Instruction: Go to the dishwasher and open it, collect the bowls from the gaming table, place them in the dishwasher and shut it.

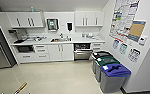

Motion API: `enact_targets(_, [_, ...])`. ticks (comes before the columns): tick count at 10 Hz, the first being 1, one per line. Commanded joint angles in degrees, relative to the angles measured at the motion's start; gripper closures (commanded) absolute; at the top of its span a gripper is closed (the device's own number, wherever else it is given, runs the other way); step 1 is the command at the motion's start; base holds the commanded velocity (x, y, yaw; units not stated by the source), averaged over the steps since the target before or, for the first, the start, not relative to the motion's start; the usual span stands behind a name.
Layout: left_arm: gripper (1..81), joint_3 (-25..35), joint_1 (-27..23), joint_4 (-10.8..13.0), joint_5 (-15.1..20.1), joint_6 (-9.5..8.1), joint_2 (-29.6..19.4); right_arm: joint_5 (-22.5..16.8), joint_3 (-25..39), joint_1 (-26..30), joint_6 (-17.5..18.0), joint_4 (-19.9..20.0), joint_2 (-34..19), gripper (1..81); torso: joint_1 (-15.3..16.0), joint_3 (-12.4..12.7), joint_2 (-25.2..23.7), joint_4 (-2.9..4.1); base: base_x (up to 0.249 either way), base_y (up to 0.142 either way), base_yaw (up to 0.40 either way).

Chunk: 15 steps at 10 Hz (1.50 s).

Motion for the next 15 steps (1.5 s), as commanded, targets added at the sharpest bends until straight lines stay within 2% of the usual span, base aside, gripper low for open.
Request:
enact_targets(1, [81.1,0.31,-1.89,0.05,0.95,0.01,-1.41,-1.56,0.55,2.11,-0.14,-1.09,-0.84,81.1,0.01,0.00,0.00,0.00,0.165,0.000,0.000])
enact_targets(3, [81.1,-0.22,-1.89,-0.04,0.07,0.01,-1.32,-1.57,0.55,2.19,-0.14,-1.09,-0.93,81.1,0.01,0.00,0.00,0.00,0.165,0.000,0.000])
enact_targets(15, [81.1,-0.31,-1.98,-0.04,0.07,0.01,-1.49,-2.44,0.73,2.45,-0.14,-1.17,-0.66,81.1,0.03,-0.02,0.02,0.00,0.147,0.000,0.000])
